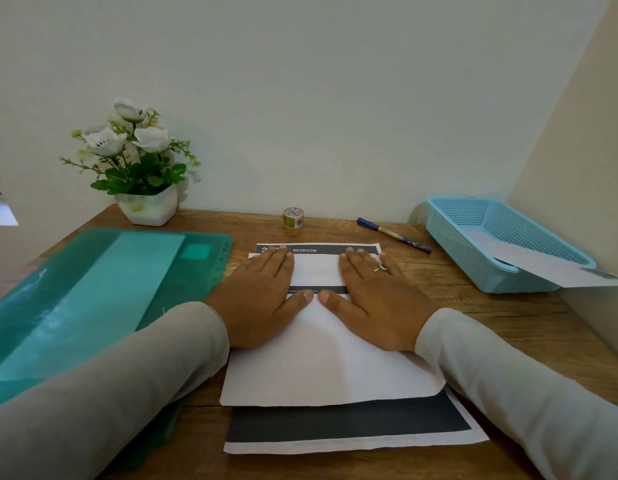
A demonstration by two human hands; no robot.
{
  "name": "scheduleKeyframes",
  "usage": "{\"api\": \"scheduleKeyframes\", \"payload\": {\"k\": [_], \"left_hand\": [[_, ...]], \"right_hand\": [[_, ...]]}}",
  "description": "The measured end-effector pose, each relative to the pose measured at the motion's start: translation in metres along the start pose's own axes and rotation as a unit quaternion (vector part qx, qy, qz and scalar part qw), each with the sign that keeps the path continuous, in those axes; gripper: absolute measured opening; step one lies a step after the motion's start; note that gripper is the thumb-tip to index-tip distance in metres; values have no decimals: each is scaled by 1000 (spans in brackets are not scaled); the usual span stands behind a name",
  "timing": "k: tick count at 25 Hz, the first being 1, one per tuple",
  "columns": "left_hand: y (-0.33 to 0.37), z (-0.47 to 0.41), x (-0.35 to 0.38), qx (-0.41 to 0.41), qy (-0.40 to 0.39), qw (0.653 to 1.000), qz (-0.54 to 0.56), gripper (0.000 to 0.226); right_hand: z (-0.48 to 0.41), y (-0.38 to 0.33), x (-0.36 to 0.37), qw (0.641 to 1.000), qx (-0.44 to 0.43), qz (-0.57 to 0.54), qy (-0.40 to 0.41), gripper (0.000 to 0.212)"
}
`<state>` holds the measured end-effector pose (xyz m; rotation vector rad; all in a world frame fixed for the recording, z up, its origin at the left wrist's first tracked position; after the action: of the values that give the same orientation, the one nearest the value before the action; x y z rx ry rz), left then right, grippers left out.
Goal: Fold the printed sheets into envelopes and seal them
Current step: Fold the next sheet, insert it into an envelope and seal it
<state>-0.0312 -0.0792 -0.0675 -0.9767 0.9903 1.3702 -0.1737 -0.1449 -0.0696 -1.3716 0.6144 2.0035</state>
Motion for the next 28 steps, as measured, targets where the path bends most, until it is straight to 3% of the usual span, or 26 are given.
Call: {"api": "scheduleKeyframes", "payload": {"k": [3,8,13,19,23,28], "left_hand": [[3,-1,1,18,-3,1000,-11,70],[0,-1,2,-1,-5,1000,-16,74],[3,-2,3,-9,-3,1000,-19,72],[-8,2,-5,-40,-5,999,-32,79],[-20,-2,-21,-57,3,997,-52,75],[-26,-8,-32,-17,42,998,-36,65]], "right_hand": [[3,-12,2,997,-70,-16,-19,78],[-4,3,-1,1000,8,-24,-4,81],[-4,-20,-2,995,-93,-44,-4,66],[-6,17,-4,998,-1,-55,-8,82],[-4,19,-5,998,-1,-67,0,83],[-5,19,-5,997,-7,-70,7,83]]}}
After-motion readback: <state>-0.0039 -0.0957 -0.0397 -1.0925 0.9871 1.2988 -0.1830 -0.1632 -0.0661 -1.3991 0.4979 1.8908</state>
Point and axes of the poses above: each hand's wrist, its own z-axis away from the middle knuckle, its own x-axis out of the palm, y = z × x, the point moved 8 cm from there along -z, towards the middle knuckle, and after that the axes turned 14 degrees about -y, right-handed, at the moved point
